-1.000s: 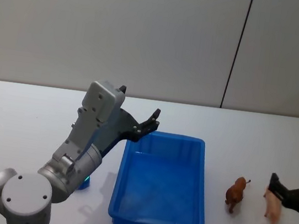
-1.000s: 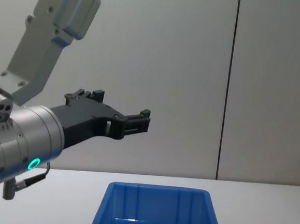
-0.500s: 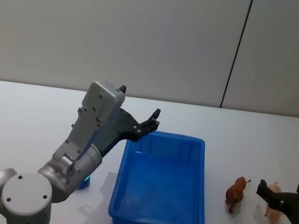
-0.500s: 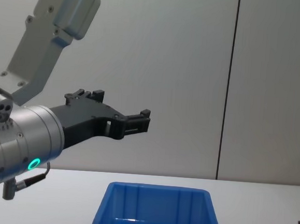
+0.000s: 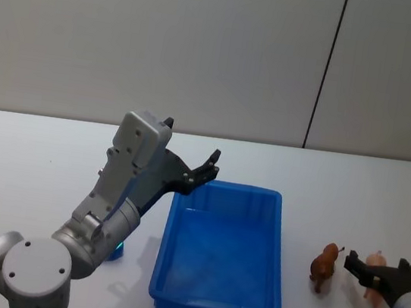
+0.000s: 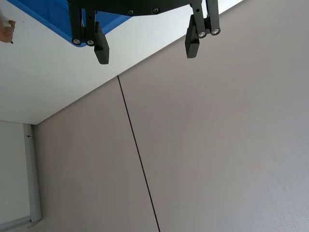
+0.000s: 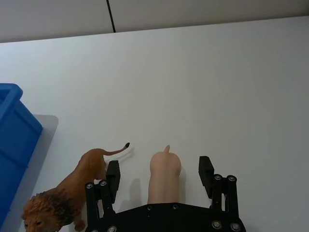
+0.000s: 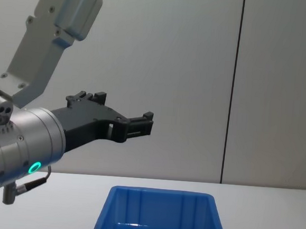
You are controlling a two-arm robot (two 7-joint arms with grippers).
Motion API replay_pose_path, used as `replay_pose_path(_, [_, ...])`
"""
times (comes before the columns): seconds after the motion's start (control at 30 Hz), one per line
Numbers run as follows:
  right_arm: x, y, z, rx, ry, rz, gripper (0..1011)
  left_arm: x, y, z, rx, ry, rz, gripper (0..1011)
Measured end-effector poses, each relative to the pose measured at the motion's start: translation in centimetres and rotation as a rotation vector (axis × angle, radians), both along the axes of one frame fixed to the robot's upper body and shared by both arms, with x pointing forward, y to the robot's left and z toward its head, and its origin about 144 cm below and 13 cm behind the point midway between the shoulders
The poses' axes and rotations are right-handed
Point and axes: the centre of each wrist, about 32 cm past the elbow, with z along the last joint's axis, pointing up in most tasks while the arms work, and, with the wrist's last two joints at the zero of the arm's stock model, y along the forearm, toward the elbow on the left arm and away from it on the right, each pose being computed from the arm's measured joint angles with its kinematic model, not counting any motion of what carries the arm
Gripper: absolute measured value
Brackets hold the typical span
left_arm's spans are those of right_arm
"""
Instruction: Pick up the two dolls from the table and place them into the box.
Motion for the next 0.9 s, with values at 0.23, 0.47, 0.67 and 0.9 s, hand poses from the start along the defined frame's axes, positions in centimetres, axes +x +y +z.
replay_pose_path(0.23, [0.5,0.3,-0.4,0.003,0.025,-0.010,1001,0.0,0.0,0.0,0.000,0.000,0.000,1001])
replay_pose_path(0.47, [1.0,0.6,-0.8,0.007,0.045,-0.019,1001,0.0,0.0,0.0,0.000,0.000,0.000,1001])
replay_pose_path(0.67, [1.3,0.7,-0.9,0.008,0.053,-0.022,926,0.0,0.0,0.0,0.000,0.000,0.000,1001])
replay_pose_path(0.9, [1.3,0.8,-1.3,0.006,0.074,-0.025,719,0.0,0.0,0.0,0.000,0.000,0.000,1001])
